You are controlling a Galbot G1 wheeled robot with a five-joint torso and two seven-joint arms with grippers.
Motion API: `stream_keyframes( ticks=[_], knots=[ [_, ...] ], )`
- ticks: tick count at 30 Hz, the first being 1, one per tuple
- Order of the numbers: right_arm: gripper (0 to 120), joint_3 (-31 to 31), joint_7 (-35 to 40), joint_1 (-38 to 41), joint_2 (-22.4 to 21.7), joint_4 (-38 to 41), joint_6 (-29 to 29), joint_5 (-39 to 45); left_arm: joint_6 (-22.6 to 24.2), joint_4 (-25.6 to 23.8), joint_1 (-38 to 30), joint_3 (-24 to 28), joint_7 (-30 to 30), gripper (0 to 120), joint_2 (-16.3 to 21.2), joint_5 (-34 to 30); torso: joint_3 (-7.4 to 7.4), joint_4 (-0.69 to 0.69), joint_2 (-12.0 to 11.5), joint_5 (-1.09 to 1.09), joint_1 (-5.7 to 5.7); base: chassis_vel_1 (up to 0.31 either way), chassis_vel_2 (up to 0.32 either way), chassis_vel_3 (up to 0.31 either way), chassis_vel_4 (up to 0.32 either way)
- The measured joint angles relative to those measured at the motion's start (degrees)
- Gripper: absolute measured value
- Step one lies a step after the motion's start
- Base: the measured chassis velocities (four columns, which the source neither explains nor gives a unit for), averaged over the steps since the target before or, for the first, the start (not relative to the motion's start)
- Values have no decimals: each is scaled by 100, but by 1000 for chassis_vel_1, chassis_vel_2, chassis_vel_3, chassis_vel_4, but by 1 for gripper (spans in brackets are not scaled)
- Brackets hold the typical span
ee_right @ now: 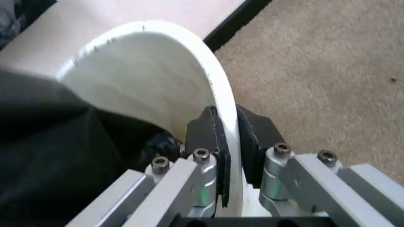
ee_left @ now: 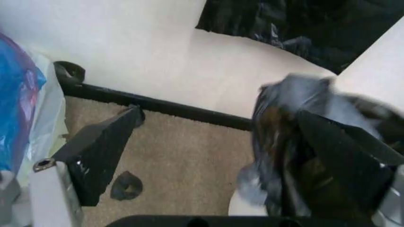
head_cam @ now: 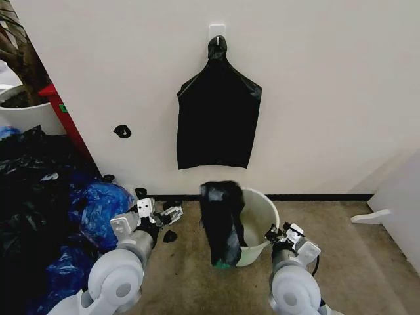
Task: Place the garbage bag over the trash bin.
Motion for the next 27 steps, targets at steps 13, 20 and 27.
stream_keyframes(
  ticks=[13, 20, 27],
  knots=[
    [29, -60, -89, -280, -123, 202, -234, -553, 0, 3, 36, 3, 0, 100, -54, 52, 0, 0, 0, 0, 1, 0, 0, 0, 0],
    [54, -171, -1718, -703, -620, 655, 286, -2284, -1, 99, -44, 42, 0, 100, -54, 47, 0, -1, 0, 2, 1, 0, 0, 0, 0],
    [81, -354, -2444, -189, -1092, 1121, -962, -1175, 8, 136, -75, 90, 2, 100, -57, 41, 0, 1, 0, 2, 1, 0, 0, 0, 0]
  ],
)
